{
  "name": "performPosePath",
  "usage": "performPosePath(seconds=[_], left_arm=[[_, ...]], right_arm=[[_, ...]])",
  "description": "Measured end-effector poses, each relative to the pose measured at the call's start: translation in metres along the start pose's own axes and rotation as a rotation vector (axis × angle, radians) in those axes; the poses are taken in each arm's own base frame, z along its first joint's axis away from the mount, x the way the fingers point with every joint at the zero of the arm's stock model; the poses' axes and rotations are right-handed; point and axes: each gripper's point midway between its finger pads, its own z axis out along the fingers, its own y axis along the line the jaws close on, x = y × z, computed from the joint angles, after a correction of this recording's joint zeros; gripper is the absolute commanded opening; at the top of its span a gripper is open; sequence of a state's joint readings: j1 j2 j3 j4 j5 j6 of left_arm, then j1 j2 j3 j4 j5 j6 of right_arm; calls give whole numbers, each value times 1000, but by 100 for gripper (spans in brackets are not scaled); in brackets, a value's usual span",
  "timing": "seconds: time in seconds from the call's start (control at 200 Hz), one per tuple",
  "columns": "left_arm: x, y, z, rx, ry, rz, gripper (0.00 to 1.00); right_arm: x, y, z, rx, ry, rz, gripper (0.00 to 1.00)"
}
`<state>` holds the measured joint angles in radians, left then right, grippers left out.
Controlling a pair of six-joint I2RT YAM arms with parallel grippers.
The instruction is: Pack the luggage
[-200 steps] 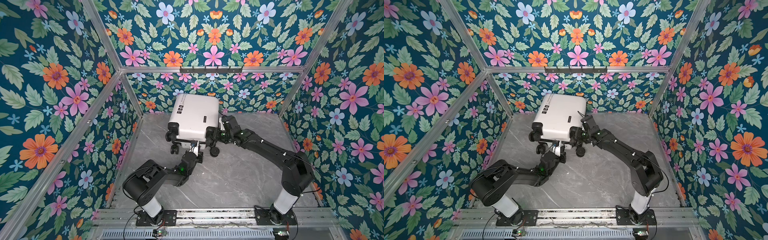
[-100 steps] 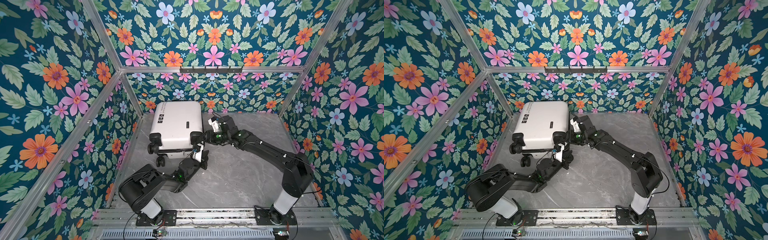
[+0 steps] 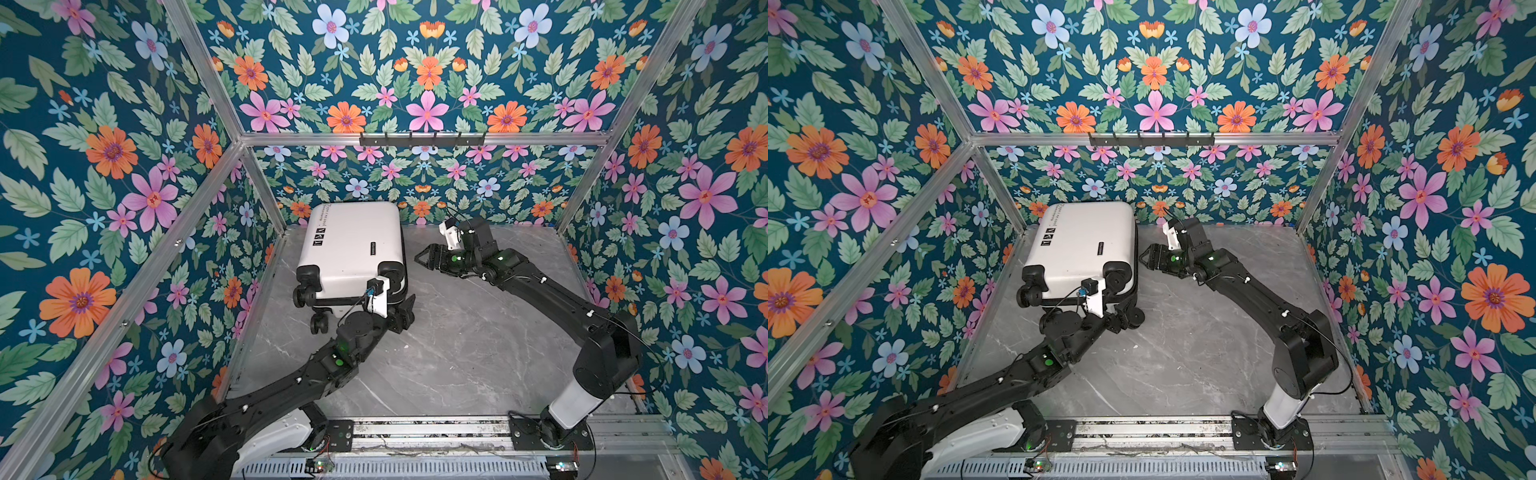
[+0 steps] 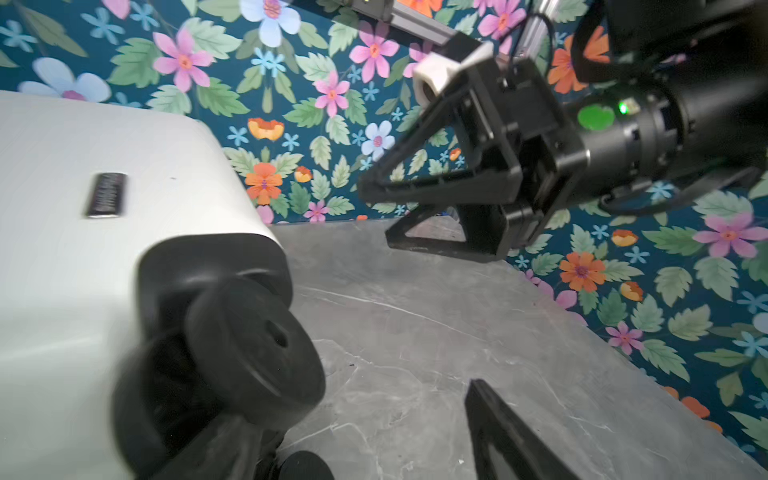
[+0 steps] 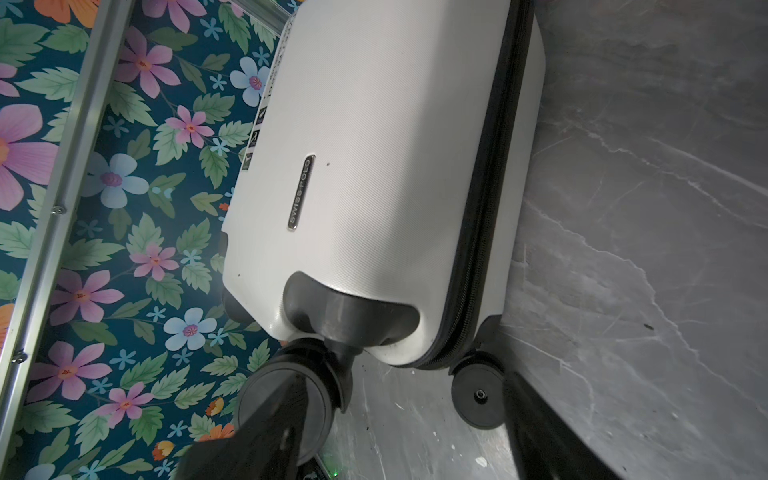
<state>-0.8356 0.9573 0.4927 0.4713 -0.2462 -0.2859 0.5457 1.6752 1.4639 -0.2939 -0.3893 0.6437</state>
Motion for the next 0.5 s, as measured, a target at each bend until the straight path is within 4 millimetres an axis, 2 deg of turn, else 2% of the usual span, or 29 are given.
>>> performPosePath(seconds=[0.095, 0.2, 0.34, 0.425, 0.5], left_arm=[[-32, 25, -8, -143, -10, -16, 90], [-61, 70, 1, -345, 40, -21, 93], [-72, 130, 6, -571, 140, -27, 95], [-87, 166, 2, -680, 151, -48, 95], [-102, 211, -10, -805, 141, -90, 96]], right_arm=[[5, -9, 5, 15, 14, 11, 76], [11, -15, 10, 22, 30, 20, 76], [18, -19, 14, 18, 43, 26, 76], [18, -18, 16, 10, 42, 27, 76], [19, -17, 20, 5, 45, 28, 75]])
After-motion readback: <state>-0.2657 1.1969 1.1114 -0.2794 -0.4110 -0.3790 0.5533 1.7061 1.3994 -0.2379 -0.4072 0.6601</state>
